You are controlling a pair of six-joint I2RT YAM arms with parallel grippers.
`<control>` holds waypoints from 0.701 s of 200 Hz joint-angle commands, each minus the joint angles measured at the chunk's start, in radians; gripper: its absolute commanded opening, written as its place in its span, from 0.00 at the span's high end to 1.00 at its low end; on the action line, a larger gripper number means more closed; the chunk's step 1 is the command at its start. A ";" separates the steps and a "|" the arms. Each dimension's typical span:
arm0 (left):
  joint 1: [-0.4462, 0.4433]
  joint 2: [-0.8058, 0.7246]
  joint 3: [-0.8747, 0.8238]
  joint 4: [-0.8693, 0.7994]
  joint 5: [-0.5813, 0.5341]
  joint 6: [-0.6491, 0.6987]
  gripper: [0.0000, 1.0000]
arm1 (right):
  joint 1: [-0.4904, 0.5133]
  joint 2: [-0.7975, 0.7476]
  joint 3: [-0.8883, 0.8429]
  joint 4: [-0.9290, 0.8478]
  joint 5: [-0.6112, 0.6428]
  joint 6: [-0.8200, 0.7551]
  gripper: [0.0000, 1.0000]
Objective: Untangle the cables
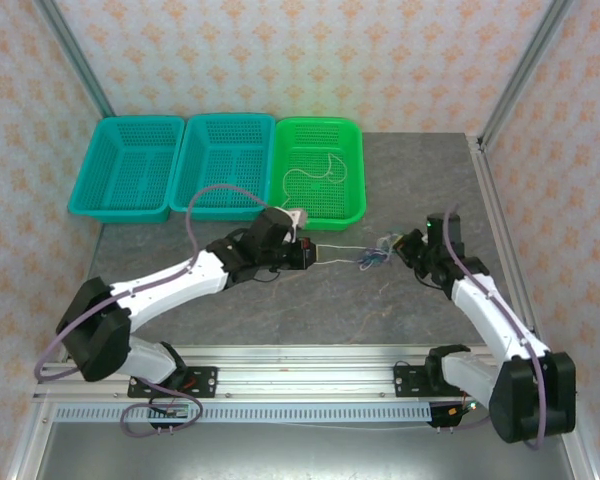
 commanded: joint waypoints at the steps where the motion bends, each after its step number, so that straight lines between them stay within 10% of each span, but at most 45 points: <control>1: 0.050 -0.095 -0.046 -0.102 -0.115 -0.012 1.00 | -0.072 -0.056 -0.017 -0.113 0.260 -0.006 1.00; 54: 0.198 -0.247 -0.135 -0.150 -0.077 -0.018 1.00 | -0.139 -0.047 0.033 -0.203 0.419 -0.072 0.99; 140: 0.204 -0.254 -0.189 -0.051 0.048 -0.069 1.00 | -0.124 0.149 -0.111 0.120 -0.148 0.018 1.00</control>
